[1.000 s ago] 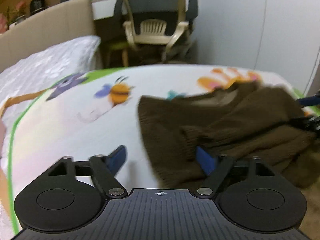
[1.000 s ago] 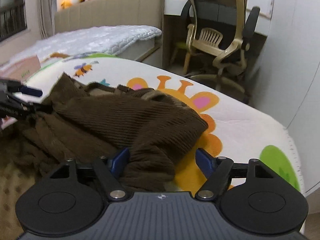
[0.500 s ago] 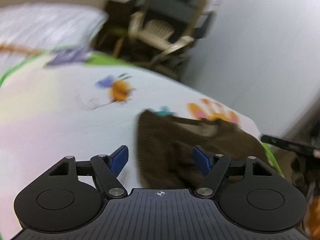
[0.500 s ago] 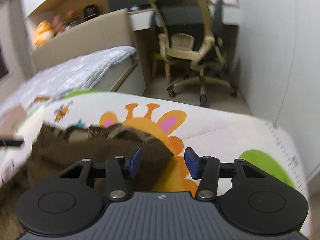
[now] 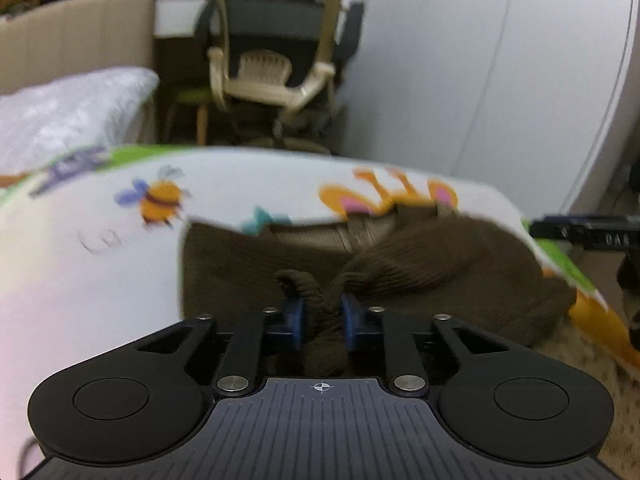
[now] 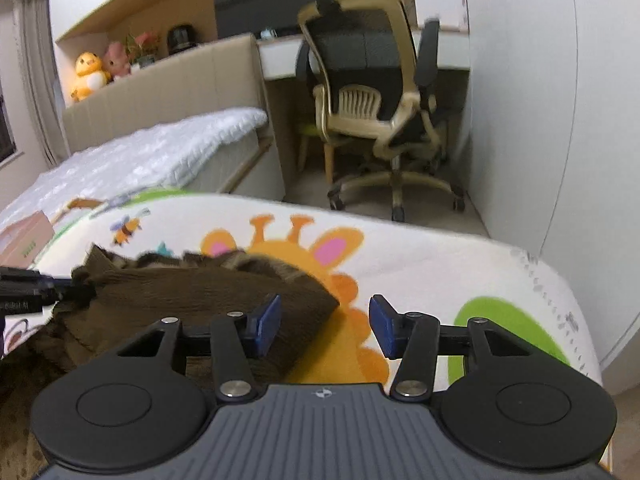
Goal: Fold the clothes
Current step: 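Grasp the folded dress edge with both grippers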
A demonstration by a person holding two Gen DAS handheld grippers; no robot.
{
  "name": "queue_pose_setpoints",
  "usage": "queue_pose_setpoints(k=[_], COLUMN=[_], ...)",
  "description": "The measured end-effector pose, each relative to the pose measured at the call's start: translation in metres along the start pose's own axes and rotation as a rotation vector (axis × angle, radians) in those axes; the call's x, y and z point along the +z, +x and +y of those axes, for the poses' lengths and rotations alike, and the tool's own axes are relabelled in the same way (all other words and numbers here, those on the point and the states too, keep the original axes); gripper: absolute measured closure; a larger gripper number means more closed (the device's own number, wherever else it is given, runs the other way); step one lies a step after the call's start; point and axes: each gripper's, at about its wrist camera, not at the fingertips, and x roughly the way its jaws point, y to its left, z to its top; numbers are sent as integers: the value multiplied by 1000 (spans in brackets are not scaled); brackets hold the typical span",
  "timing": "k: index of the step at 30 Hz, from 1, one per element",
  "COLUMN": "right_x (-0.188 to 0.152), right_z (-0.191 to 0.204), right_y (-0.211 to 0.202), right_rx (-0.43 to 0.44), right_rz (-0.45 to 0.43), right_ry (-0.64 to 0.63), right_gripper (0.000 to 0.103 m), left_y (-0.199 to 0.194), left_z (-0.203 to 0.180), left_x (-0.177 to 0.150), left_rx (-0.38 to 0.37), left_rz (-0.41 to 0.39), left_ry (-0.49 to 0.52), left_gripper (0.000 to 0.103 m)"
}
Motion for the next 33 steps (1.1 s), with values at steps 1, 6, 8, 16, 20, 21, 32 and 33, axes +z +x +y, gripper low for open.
queue_pose_setpoints(k=[1, 6, 8, 16, 20, 21, 32, 33], right_x=[2, -2, -11, 13, 34, 36, 36, 37], right_z=[4, 32, 43, 15, -14, -15, 40, 43], right_y=[-2, 10, 25, 42, 67, 76, 142, 137], right_rx=[9, 47, 57, 125, 134, 134, 216, 220], right_rz=[-14, 6, 58, 152, 190, 203, 307, 304], right_ry=[-19, -131, -178, 26, 225, 245, 153, 143], right_gripper=[54, 52, 52, 46, 41, 41, 87, 87], left_y=[1, 0, 1, -9, -1, 7, 70, 70], left_z=[-1, 14, 16, 44, 78, 82, 51, 48], left_x=[1, -11, -19, -1, 16, 17, 15, 15], left_rx=[10, 98, 112, -8, -59, -56, -10, -7], left_rz=[-8, 43, 63, 92, 101, 112, 107, 108], left_ry=[13, 62, 72, -96, -289, -313, -220, -202], left_gripper=[87, 87, 86, 24, 18, 18, 57, 80])
